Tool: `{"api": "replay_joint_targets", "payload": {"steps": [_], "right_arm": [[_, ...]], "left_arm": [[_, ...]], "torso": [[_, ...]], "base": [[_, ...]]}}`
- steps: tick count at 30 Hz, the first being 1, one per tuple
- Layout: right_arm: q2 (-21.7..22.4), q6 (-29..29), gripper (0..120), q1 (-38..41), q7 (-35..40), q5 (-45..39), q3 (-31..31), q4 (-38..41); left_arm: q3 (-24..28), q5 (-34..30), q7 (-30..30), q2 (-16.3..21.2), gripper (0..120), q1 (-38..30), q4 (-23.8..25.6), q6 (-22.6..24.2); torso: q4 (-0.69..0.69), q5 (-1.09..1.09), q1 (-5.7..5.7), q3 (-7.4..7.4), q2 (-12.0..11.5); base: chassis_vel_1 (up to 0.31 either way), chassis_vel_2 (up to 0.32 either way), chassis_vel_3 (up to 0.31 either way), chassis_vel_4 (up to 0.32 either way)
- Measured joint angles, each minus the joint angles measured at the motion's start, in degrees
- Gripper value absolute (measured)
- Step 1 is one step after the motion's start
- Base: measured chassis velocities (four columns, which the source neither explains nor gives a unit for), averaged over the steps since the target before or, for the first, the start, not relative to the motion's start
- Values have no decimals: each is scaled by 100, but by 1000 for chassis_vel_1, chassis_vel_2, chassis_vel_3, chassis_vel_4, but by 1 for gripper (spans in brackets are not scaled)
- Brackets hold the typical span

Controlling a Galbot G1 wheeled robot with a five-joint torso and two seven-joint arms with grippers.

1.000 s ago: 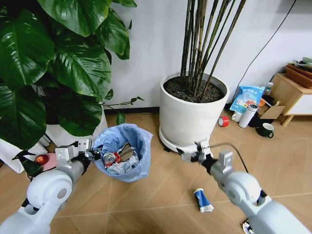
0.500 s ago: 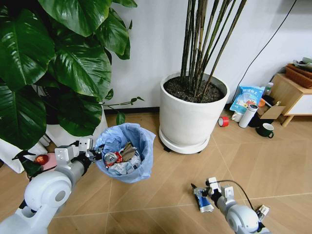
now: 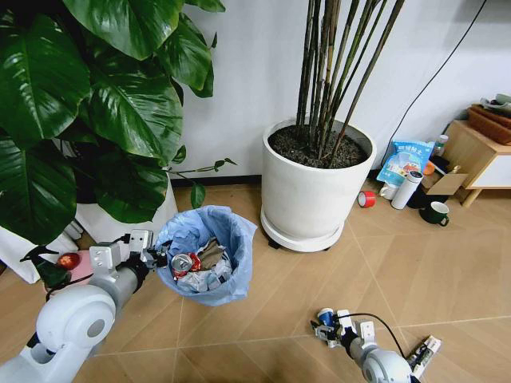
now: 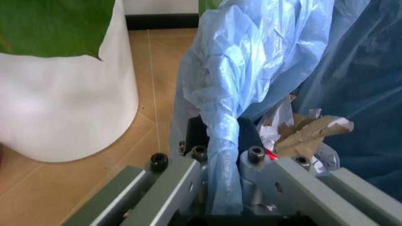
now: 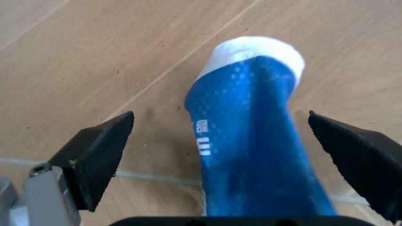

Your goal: Pick up the trash bin and place the garbage on the floor into it.

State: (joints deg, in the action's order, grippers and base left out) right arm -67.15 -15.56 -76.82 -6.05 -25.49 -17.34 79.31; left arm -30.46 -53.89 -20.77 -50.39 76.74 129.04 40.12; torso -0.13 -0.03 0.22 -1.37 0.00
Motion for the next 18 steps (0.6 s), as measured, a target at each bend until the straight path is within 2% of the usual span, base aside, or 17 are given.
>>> {"api": "replay_joint_targets", "payload": {"steps": [2, 5, 7, 10, 11, 13, 16, 17, 18], "right_arm": [[-42, 21, 99, 42, -8, 62, 8, -69], [-150, 44, 87, 176, -23, 140, 41, -235], [-171, 56, 84, 210, -23, 163, 48, -285], [-238, 154, 68, 321, -52, 286, 58, -469], [-238, 154, 68, 321, -52, 286, 58, -469], [-251, 173, 57, 348, -53, 294, 53, -515], [-248, 174, 55, 347, -56, 295, 52, -515], [-244, 180, 49, 335, -56, 295, 52, -507], [-244, 180, 49, 335, -56, 295, 52, -507]], "left_arm": [[0, -7, -15, 9, 0, 0, 6, 0], [-3, -15, -30, 24, 0, 26, 37, 0], [-4, -15, -31, 24, 0, 32, 41, 0], [-12, -16, -32, 9, 0, 53, 55, -2], [-12, -16, -32, 9, 0, 53, 55, -2], [-31, -16, -32, 16, 0, 73, 73, -5], [-39, -16, -33, 19, 0, 74, 74, -7], [-46, -16, -33, 18, 0, 73, 74, -10], [-46, -16, -33, 18, 0, 73, 74, -10]], "torso": [[0, -1, 0, 0, 0], [0, -2, 0, 0, 0], [0, -4, 0, 0, 0], [-1, -6, 0, 1, 1], [-1, -6, 0, 1, 1], [-2, -5, 0, 1, 1], [-1, -2, 0, 1, 1], [-1, -4, 0, 1, 1], [-1, -4, 0, 1, 1]], "base": [[0, 0, 0, 0], [0, 0, 0, 0], [0, 0, 0, 0], [0, 0, 0, 0], [0, 0, 0, 0], [0, 0, 0, 0], [0, 0, 0, 0], [0, 0, 0, 0], [0, 0, 0, 0]]}}
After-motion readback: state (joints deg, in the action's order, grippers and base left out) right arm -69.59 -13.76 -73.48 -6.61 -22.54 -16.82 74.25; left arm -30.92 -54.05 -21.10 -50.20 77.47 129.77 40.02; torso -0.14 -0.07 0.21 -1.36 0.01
